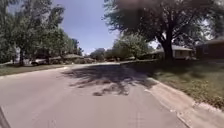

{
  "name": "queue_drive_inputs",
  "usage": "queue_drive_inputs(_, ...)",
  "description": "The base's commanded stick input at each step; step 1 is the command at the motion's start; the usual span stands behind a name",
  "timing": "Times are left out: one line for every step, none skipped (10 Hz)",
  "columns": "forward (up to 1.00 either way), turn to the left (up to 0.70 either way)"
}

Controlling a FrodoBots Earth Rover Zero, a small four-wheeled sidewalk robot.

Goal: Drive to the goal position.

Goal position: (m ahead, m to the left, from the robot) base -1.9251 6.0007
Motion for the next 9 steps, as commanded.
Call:
queue_drive_inputs(0.7, 0.0)
queue_drive_inputs(0.7, 0.0)
queue_drive_inputs(0.7, 0.0)
queue_drive_inputs(0.7, 0.0)
queue_drive_inputs(0.7, 0.0)
queue_drive_inputs(0.7, 0.0)
queue_drive_inputs(0.7, 0.0)
queue_drive_inputs(0.7, 0.0)
queue_drive_inputs(0.7, 0.0)
